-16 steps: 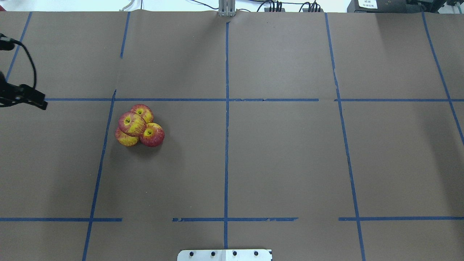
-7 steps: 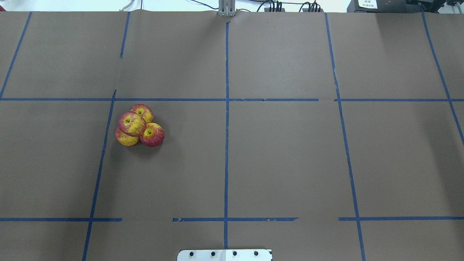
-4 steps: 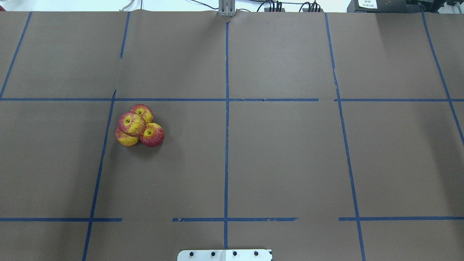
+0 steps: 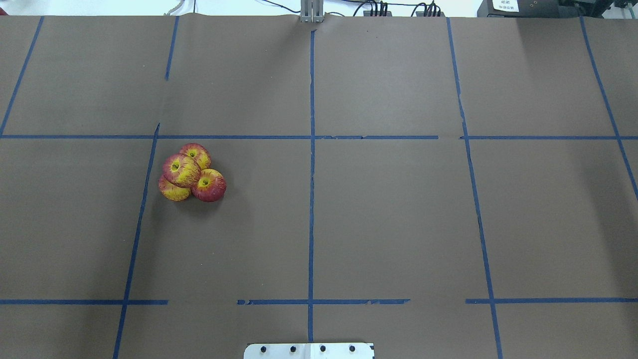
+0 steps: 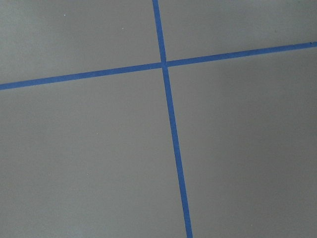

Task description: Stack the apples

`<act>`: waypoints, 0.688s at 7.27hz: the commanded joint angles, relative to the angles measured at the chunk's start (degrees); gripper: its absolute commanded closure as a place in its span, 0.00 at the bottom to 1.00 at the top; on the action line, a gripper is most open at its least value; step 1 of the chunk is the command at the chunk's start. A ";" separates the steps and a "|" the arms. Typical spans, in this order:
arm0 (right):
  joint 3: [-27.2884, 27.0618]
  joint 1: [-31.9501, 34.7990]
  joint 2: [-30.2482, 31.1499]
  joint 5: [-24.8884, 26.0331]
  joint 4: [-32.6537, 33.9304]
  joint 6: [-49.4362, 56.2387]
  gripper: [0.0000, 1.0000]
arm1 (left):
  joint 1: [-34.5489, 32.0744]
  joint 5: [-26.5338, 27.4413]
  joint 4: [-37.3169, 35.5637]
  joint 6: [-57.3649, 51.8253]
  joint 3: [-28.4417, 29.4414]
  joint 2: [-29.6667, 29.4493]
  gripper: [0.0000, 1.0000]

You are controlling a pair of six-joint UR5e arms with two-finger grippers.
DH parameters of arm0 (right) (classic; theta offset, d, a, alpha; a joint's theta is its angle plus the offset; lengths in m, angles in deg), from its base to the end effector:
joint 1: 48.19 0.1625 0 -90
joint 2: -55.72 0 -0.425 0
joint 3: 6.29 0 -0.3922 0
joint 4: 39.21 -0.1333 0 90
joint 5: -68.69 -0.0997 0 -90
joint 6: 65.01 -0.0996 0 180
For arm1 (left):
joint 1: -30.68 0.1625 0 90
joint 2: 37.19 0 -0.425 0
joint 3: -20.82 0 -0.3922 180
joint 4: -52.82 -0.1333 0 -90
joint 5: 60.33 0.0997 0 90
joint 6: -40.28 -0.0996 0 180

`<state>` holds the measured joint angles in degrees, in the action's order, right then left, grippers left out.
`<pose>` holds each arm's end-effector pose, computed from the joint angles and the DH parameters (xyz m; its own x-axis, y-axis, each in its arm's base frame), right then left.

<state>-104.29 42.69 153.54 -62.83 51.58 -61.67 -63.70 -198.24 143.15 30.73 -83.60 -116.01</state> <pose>0.0739 -0.4322 0.6579 0.7482 -0.0397 0.6623 0.0283 0.9992 0.0280 -0.0907 -0.4071 0.6177 0.6752 0.1601 -0.7201 -0.0363 0.9822 0.1843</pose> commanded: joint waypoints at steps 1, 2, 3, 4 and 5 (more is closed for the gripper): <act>0.00 0.00 0.00 0.03 0.00 0.00 0.00 | 0.07 0.01 0.11 -0.03 0.36 -0.71 0.00; 0.00 0.00 0.00 0.03 0.00 0.00 0.00 | 0.07 0.01 0.03 -0.03 0.02 -0.71 0.00; 0.00 0.00 0.00 0.03 0.00 0.00 0.00 | 0.07 0.01 0.11 -0.03 0.19 -0.71 0.00; 0.00 0.00 0.00 0.03 0.00 0.00 0.00 | 0.07 0.01 0.03 -0.03 0.10 -0.71 0.00; 0.00 0.00 0.00 0.03 0.00 0.00 0.00 | 0.07 0.01 0.02 -0.03 0.10 -0.71 0.00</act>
<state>-104.29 42.69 153.54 -62.79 51.58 -61.67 -63.62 -198.23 143.20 30.70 -83.47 -116.72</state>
